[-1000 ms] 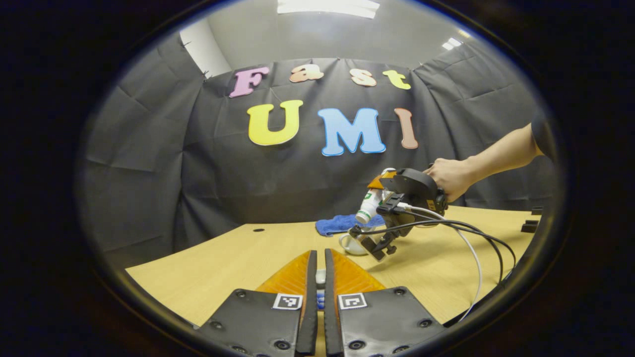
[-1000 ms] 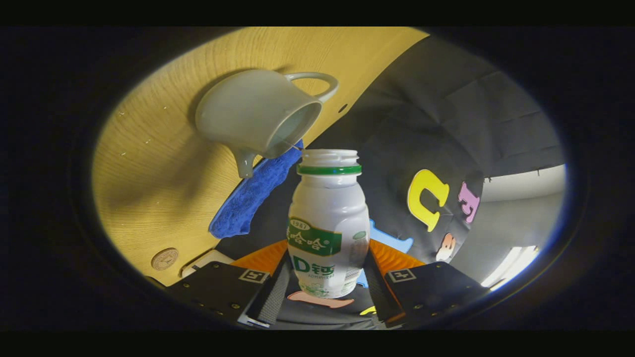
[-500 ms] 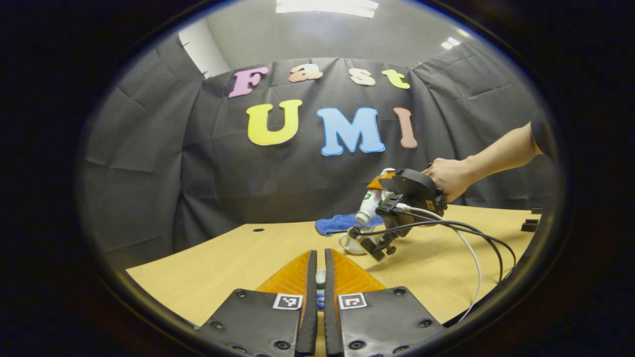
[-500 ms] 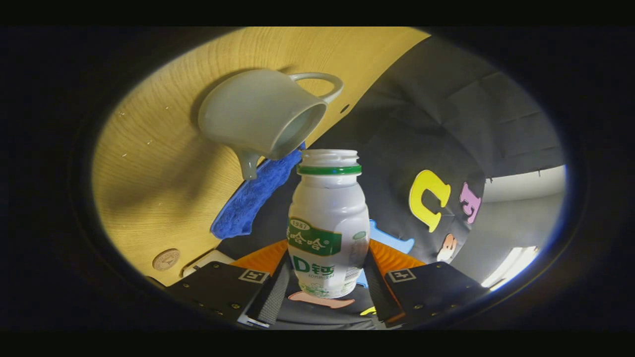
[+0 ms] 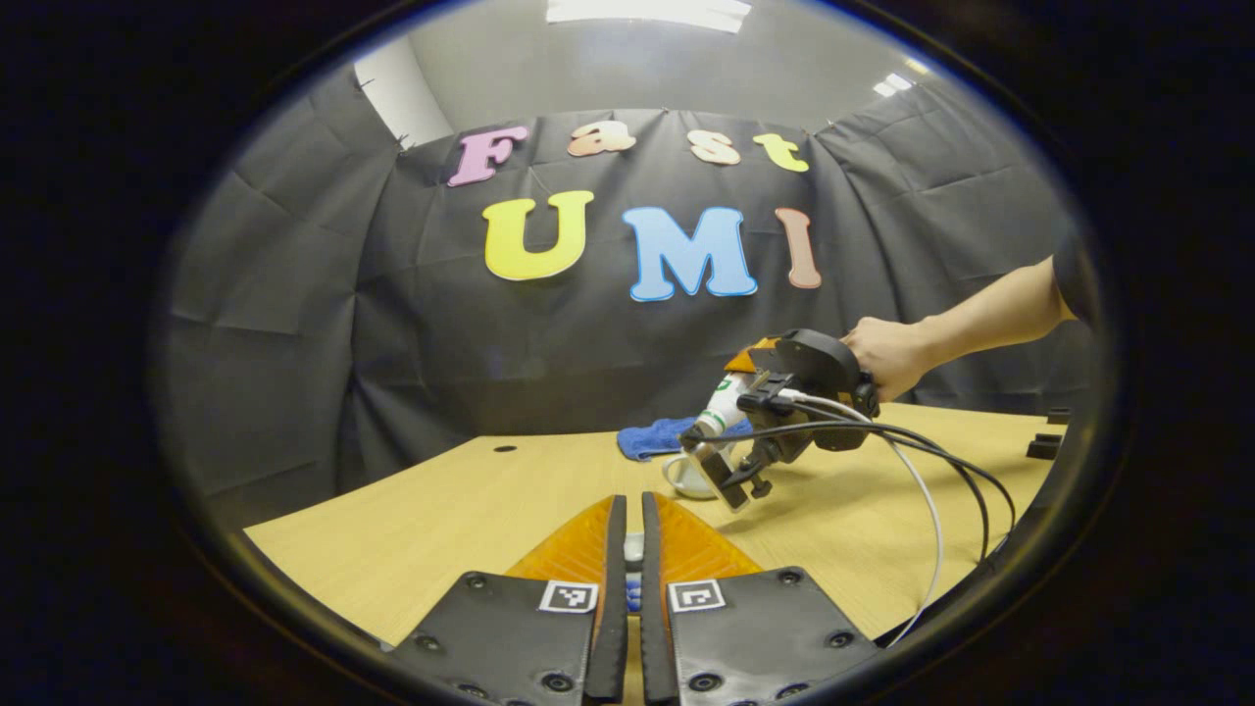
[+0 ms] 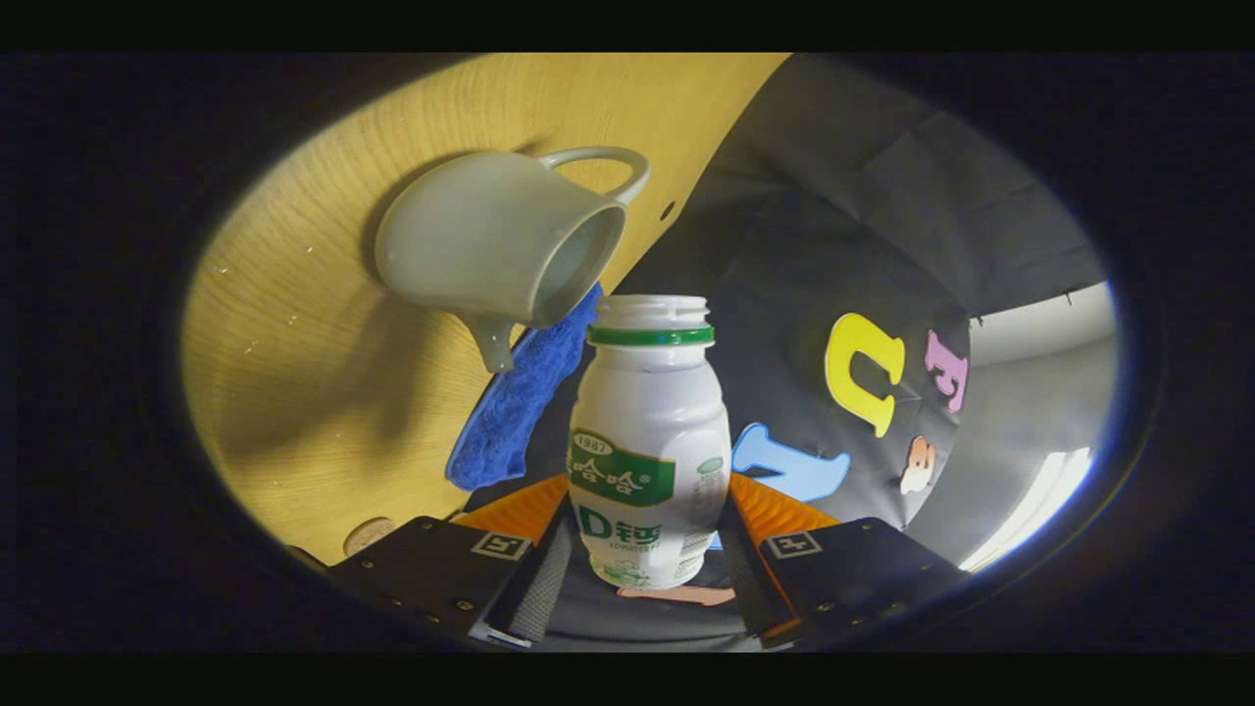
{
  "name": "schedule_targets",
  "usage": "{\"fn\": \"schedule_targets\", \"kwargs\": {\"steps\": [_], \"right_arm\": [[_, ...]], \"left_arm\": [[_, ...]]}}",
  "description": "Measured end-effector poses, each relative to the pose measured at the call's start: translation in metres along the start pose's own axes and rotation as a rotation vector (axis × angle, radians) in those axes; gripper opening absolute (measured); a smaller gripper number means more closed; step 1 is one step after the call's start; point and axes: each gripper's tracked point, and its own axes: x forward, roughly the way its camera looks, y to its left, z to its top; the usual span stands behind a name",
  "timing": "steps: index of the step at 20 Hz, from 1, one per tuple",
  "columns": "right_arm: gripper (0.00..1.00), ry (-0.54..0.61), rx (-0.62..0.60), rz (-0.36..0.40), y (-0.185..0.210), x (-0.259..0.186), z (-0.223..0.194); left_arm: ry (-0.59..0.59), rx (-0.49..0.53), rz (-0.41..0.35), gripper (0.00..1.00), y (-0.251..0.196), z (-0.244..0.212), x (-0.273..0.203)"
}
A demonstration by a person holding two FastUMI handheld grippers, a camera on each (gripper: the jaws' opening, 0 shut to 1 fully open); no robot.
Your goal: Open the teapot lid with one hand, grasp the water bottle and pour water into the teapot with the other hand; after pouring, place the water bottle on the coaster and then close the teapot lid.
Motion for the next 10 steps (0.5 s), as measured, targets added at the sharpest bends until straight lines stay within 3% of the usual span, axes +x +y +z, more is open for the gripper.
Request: {"fn": "schedule_targets", "kwargs": {"steps": [5,7,8,10], "right_arm": [[0.72,0.021,0.165,0.053,0.015,0.001,-0.002],[0.72,0.044,0.258,0.073,0.02,0.0,-0.005],[0.72,0.043,0.315,0.086,0.022,-0.001,-0.004],[0.72,0.039,0.421,0.108,0.024,-0.004,-0.003]], "left_arm": [[0.006,0.0,-0.004,0.12,-0.002,0.001,0.003],[0.008,-0.014,-0.004,0.17,-0.002,0.002,0.004],[0.007,-0.013,-0.002,0.12,-0.002,0.004,0.005],[0.001,0.004,-0.004,0.16,-0.005,0.009,0.008]]}}
